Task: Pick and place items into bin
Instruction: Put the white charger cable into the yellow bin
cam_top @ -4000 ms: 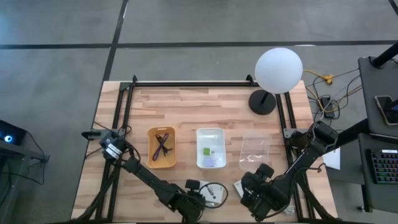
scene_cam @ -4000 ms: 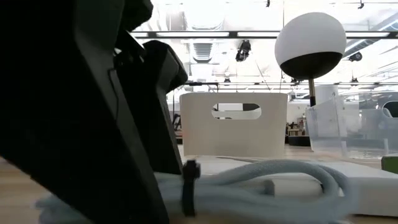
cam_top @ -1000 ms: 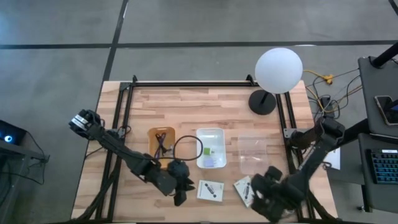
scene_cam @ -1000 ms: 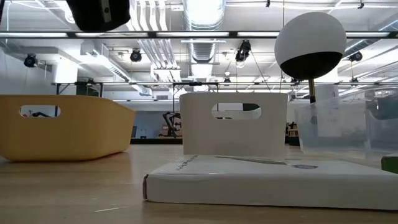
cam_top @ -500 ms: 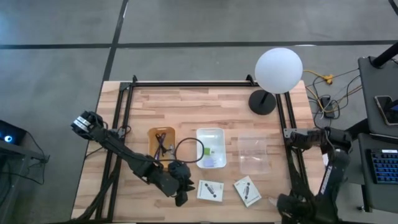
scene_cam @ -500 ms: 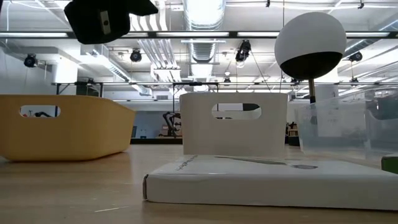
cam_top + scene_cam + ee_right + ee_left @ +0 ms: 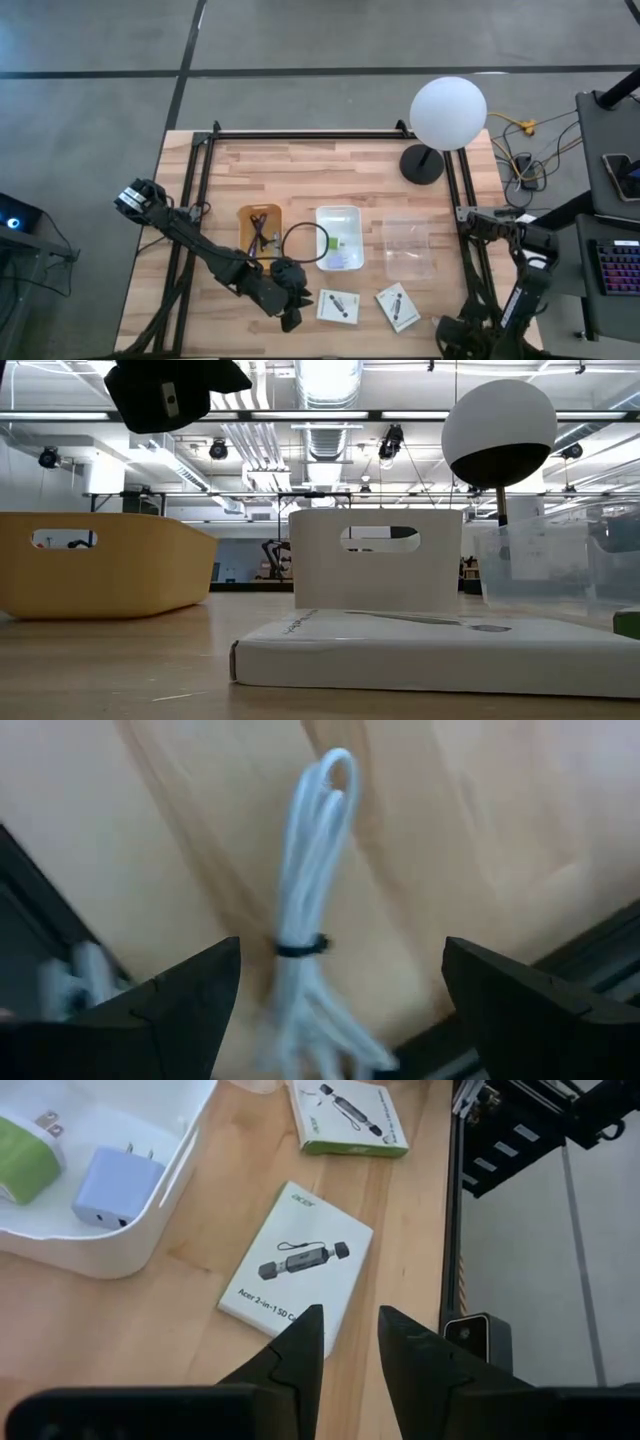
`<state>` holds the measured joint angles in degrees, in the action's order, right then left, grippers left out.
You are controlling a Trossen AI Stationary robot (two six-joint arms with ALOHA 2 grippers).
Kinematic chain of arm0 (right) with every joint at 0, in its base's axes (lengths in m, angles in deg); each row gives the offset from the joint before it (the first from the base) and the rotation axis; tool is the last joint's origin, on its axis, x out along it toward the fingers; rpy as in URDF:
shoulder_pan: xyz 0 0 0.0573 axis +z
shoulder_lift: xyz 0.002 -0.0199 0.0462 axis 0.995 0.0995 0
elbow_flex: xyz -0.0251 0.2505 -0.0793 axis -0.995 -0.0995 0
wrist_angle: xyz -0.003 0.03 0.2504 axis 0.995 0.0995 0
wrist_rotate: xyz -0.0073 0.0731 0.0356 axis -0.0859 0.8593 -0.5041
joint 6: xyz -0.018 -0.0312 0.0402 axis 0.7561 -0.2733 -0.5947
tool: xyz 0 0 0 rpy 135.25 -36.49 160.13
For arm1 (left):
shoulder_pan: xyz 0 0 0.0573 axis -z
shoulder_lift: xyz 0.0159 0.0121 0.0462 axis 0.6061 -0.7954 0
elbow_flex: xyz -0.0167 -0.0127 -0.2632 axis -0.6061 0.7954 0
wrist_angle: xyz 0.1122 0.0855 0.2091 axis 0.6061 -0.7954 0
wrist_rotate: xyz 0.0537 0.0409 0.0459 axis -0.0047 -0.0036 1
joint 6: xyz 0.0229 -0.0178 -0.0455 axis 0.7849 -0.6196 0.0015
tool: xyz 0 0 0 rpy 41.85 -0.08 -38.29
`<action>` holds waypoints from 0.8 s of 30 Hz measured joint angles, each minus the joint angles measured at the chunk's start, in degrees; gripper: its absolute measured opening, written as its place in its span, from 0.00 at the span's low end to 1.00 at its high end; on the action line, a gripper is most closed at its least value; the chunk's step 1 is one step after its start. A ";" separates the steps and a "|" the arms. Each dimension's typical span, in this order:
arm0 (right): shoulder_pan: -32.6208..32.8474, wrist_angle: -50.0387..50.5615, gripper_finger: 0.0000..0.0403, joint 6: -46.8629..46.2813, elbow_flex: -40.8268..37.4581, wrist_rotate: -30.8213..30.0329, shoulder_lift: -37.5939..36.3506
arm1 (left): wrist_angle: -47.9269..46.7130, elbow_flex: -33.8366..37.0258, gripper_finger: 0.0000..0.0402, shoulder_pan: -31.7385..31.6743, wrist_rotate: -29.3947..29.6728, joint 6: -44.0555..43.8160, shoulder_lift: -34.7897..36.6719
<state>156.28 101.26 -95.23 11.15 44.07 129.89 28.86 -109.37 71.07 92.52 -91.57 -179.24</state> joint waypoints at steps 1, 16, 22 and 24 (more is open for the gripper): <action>-0.51 -1.77 0.82 -0.82 -0.37 0.12 0.00 | -0.01 0.02 0.20 0.00 0.00 -0.02 0.00; -6.47 -19.11 0.50 -1.65 -11.60 5.71 -3.08 | 0.06 0.02 0.20 0.13 -0.24 -0.61 0.00; -6.44 -19.48 0.26 -2.10 -16.28 7.08 -6.90 | 0.52 0.02 0.20 0.40 -0.40 -0.66 0.03; -6.43 -19.11 0.17 -2.67 -17.72 7.06 -8.29 | 0.57 0.02 0.20 0.44 -0.42 -0.68 0.04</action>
<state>149.85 82.16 -97.90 -6.57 51.13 121.60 29.43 -109.35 71.50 92.11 -92.24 -179.20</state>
